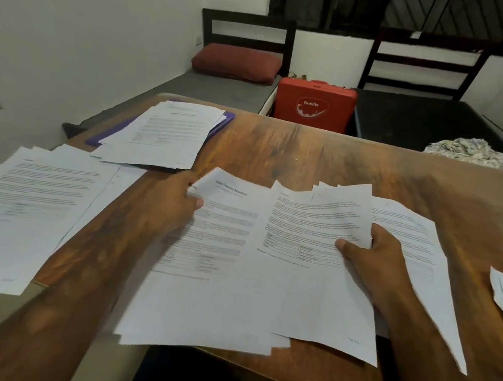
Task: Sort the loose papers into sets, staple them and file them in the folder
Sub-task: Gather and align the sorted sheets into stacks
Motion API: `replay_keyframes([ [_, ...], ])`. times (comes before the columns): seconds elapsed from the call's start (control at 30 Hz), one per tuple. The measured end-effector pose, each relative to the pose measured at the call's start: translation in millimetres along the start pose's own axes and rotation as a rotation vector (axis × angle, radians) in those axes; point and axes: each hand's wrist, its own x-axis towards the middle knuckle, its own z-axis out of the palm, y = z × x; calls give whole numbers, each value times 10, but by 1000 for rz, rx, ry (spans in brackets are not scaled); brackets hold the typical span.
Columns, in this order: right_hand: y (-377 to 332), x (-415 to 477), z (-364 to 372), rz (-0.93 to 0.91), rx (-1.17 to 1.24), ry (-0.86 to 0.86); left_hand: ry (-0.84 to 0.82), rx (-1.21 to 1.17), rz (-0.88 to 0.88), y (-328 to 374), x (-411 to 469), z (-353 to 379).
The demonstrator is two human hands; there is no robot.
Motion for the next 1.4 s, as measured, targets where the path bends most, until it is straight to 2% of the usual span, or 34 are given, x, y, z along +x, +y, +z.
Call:
replay_keyframes([
  [0.13,-37,11,3,-7,-6,-12,-39,-375,-107,-102,-81,-361],
  [0.37,-180,-8,28,-20,-4,-27,-4,-675,-265,-336,-165,-877],
  [0.6,-318,-23,181,-16,65,-42,20,-915,-246,-323,-205,-1143],
  [0.67,-328,-53,258,-1,102,-70,-12,-891,-251,-214,-255,-1080],
  [0.77,-397,-156,433,7,173,-163,-64,-715,-179,-50,-281,-777],
  [1.0,-608,-336,740,90,356,-339,0,-18,-32,-93,-213,-196],
  [1.17,-614,-346,867,135,391,-400,-19,-248,-32,-110,-253,-225],
  [1.3,-677,-340,934,249,559,-442,38,-322,-72,-127,-245,-224],
  [1.4,-698,-322,993,144,487,-521,52,-363,-107,-104,-240,-222],
])
